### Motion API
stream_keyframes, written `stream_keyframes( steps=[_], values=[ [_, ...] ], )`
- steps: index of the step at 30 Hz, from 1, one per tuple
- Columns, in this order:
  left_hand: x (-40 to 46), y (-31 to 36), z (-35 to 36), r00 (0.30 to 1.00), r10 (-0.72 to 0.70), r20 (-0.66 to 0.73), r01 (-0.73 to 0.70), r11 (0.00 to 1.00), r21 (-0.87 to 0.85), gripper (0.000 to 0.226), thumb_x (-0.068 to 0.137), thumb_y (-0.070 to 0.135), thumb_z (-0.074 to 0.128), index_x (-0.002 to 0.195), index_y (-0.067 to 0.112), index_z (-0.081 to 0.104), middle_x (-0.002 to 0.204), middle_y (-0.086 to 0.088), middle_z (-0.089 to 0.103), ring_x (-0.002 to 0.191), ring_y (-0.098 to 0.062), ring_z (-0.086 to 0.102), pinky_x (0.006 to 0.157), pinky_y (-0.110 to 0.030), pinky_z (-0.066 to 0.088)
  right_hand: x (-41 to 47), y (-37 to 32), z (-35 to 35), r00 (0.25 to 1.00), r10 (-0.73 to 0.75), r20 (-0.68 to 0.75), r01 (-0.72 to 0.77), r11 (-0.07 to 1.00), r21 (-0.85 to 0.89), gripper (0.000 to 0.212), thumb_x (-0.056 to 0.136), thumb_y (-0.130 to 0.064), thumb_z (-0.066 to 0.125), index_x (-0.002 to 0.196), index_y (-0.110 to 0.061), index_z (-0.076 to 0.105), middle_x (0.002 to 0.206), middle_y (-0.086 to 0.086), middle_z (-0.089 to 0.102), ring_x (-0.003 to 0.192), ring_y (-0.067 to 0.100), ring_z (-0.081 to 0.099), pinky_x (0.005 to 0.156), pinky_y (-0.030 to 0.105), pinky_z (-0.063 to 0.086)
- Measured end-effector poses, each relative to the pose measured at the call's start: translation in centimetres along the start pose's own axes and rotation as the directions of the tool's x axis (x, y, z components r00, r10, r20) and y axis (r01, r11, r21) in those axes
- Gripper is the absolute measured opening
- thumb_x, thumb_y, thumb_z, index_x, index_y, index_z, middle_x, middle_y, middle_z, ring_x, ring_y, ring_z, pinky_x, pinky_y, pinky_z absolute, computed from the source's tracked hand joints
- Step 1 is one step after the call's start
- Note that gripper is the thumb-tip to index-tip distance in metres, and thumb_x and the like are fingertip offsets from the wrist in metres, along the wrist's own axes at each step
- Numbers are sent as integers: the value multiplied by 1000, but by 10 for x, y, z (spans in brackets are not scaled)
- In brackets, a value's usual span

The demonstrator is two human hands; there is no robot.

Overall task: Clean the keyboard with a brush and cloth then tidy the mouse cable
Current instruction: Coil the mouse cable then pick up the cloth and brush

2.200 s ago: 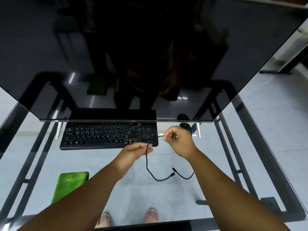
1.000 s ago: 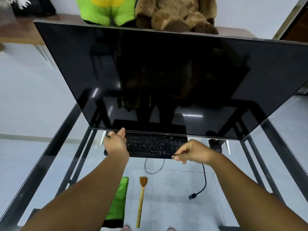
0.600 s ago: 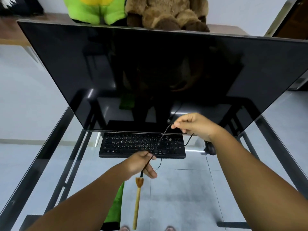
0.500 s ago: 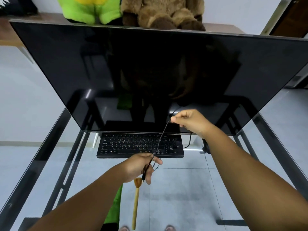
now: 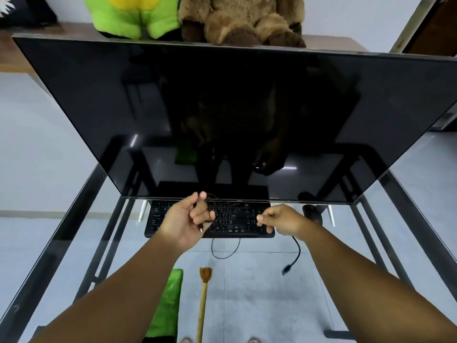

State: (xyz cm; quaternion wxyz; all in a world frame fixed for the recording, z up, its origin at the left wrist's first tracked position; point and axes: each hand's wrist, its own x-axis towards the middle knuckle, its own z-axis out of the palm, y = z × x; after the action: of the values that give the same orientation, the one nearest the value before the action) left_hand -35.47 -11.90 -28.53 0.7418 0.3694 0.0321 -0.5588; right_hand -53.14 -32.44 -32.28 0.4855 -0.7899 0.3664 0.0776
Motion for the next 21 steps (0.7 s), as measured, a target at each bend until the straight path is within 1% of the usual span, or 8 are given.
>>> stream_keyframes(
  steps=[4, 7, 11, 14, 16, 18, 19, 21],
  values=[
    [13, 5, 3, 946, 169, -275, -229, 952, -202, 25, 104, 21, 34, 104, 5, 53, 62, -1, 51, 52, -16, 54, 80, -31, 50, -3, 10, 8, 989, 44, 140, -41, 999, -25, 22, 98, -29, 55, 92, -20, 74, 67, 3, 63, 47, 14, 37, 43, 20, 28],
    [17, 12, 5, 866, 240, -439, -355, 914, -199, 26, 104, 19, 31, 120, 6, 47, 87, -12, 69, 76, -25, 72, 84, -35, 52, -9, 9, 8, 966, 69, 247, -44, 993, -105, 23, 98, -30, 53, 92, -25, 75, 62, -1, 57, 46, 13, 30, 47, 24, 31],
    [26, 14, -1, 785, 330, -525, -377, 926, 19, 37, 102, 15, 20, 136, 13, 35, 89, -7, 73, 98, -20, 68, 108, -40, 33, -20, -3, 2, 931, 70, 359, -7, 985, -172, 22, 96, -31, 54, 93, -28, 75, 54, -6, 47, 55, 14, 35, 54, 25, 31],
    [28, 3, -2, 716, 488, -500, -316, 865, 390, 19, 104, 23, 23, 119, 17, 33, 100, -3, 73, 103, -13, 66, 100, -35, 33, -31, -27, -8, 880, 28, 474, 52, 986, -156, 21, 97, -29, 56, 98, -24, 76, 53, -5, 36, 51, 11, 30, 54, 23, 28],
    [27, -5, -1, 719, 544, -433, -257, 787, 561, 14, 105, 24, 25, 116, 18, 32, 107, -5, 71, 105, -14, 64, 88, -27, 38, -38, -45, -16, 846, -10, 533, 109, 982, -155, 21, 97, -30, 56, 99, -22, 76, 54, -3, 33, 51, 12, 28, 54, 21, 30],
    [28, -11, -2, 768, 523, -369, -166, 720, 674, 16, 105, 23, 27, 117, 16, 34, 104, -6, 71, 102, -16, 66, 72, -19, 40, -40, -59, -22, 817, -72, 572, 172, 978, -122, 23, 97, -34, 56, 100, -23, 76, 54, -1, 33, 52, 14, 28, 62, 23, 33],
    [31, -14, -4, 805, 481, -348, -101, 689, 718, 20, 105, 24, 27, 121, 15, 35, 101, -6, 72, 98, -17, 67, 69, -19, 41, -41, -64, -25, 813, -108, 572, 198, 975, -98, 24, 97, -36, 56, 100, -22, 76, 54, 1, 33, 53, 15, 29, 65, 20, 35],
    [36, -21, -11, 876, 358, -323, 24, 638, 770, 30, 104, 26, 29, 130, 12, 34, 91, -6, 75, 87, -16, 71, 75, -22, 45, -41, -74, -31, 820, -167, 547, 234, 971, -54, 26, 97, -36, 56, 100, -19, 75, 55, 4, 34, 53, 15, 29, 66, 12, 38]
  ],
)
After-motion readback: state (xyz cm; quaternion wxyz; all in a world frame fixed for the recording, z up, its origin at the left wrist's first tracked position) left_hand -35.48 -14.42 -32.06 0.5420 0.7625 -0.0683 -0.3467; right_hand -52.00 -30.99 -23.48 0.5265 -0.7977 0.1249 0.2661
